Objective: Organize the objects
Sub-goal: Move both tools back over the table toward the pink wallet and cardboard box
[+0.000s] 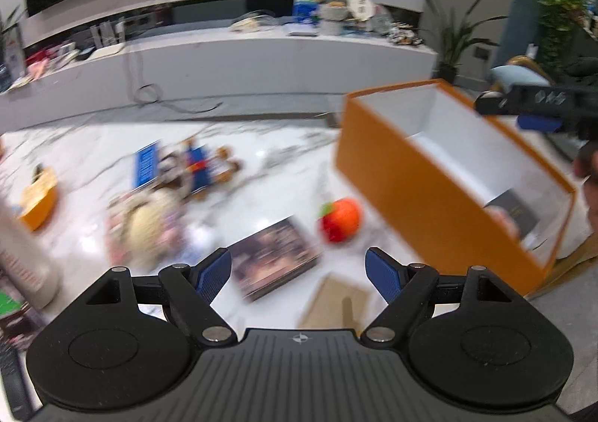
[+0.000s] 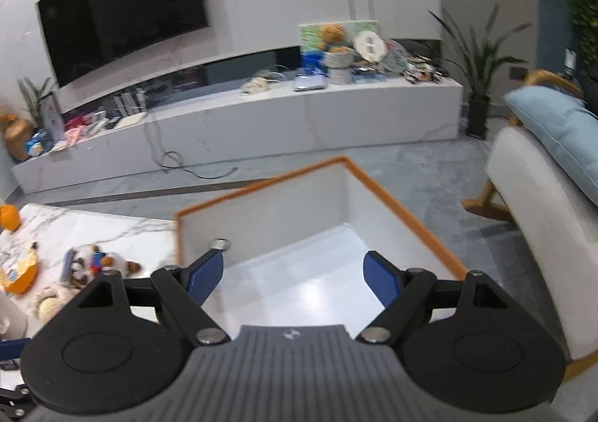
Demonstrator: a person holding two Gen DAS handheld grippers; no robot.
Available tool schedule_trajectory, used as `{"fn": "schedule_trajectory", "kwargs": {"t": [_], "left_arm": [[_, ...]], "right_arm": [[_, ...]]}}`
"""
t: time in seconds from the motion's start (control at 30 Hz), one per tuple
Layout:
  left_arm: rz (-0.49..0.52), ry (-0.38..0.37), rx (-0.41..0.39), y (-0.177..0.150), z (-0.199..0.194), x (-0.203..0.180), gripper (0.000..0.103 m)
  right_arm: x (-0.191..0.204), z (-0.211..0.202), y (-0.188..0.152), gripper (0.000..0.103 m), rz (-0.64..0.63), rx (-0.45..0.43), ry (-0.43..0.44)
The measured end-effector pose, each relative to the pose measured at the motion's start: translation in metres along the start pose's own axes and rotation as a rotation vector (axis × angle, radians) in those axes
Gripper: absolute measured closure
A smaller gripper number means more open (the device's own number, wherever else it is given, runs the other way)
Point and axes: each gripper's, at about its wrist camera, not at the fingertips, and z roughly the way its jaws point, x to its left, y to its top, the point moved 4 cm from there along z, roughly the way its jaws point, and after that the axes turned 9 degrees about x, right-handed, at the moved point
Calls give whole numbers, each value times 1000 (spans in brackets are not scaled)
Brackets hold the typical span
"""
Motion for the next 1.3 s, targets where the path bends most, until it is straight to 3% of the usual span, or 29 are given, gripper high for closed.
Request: {"fn": "schedule_trajectory", "kwargs": {"t": [0.33,0.83,1.1,1.3], "left_arm": [[-46,63,67,-51,-6,61,10],[112,29,194,-82,40,61,10],[213,81,167,-88,47,56,8],[212,74,164,-87,52,61,1]], "right_arm": [[71,5,-19,20,-181,30,88],[141,30,-77,20,-422,226,214],[159,47,-104,19,-524,324,222],[160,53,-110,18,-526,358,227]]}}
